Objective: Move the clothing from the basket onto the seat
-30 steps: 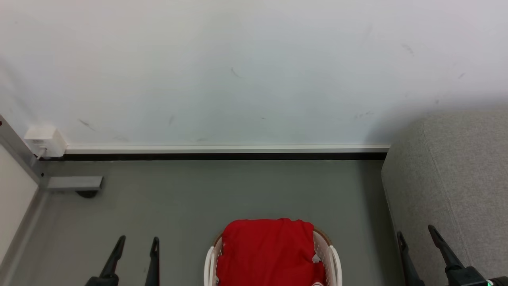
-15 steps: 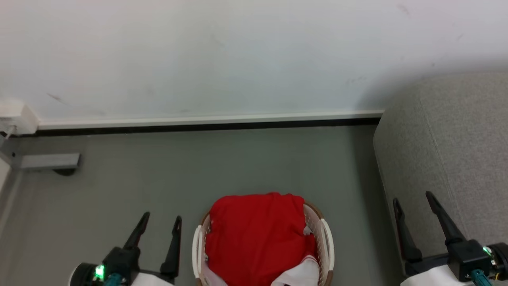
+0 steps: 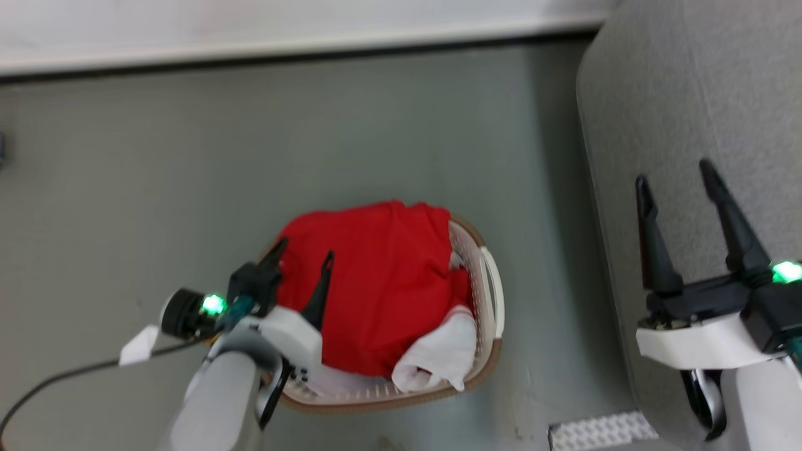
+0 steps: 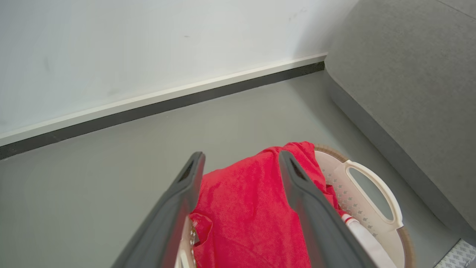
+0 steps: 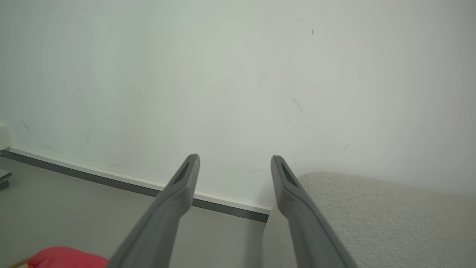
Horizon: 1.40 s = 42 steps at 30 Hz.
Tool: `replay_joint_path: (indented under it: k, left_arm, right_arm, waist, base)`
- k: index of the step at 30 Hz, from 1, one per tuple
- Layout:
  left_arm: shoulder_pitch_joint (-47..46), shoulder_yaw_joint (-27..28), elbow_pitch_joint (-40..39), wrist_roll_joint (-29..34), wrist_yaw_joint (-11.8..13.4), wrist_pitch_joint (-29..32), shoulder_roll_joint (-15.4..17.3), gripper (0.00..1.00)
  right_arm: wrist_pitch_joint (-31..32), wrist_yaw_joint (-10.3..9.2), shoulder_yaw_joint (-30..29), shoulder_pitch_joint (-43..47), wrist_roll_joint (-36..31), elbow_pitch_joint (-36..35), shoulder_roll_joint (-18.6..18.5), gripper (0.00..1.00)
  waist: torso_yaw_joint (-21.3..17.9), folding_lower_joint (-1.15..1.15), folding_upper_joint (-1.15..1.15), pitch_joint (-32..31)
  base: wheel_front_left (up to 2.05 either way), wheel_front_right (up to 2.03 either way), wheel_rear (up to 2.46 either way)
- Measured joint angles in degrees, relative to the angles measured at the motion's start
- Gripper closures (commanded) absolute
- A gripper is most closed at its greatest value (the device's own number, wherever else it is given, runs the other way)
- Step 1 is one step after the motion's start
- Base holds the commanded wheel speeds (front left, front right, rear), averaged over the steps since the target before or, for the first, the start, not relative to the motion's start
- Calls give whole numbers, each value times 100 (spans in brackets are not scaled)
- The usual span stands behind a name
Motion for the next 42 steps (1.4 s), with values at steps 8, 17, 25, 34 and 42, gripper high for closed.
replay_joint_path:
  k: [8, 17, 25, 34, 42]
  left_arm:
    - [-1172, -390, 1132, 64, -43, 494, -130, 0]
    - [-2015, -472, 1996, 5, 293, 703, -187, 0]
    - [-2627, -477, 2442, -233, 415, 694, -190, 0]
    - [-3007, -534, 2870, -318, 549, 703, -189, 0]
    - [-3165, -688, 3167, -298, 566, 633, -66, 93]
  right_arm:
    - [1, 1, -70, -540, 115, -290, 0, 0]
    - [1, 0, 8, -864, 193, -587, 1, 0]
    - [1, 0, 41, -947, 234, -742, 1, 0]
    - [1, 1, 143, -1012, 355, -761, 1, 0]
    - [1, 0, 164, -1015, 435, -756, 1, 0]
  waist:
    - [-257, 1, 0, 1116]
    - [-489, 0, 0, 1985]
    - [-606, 0, 0, 2474]
    - [-761, -1, 0, 2681]
    - [-897, -1, 0, 2798]
  base:
    - [0, 0, 0]
    - [0, 0, 0]
    - [0, 0, 0]
    - [0, 0, 0]
    - [0, 0, 0]
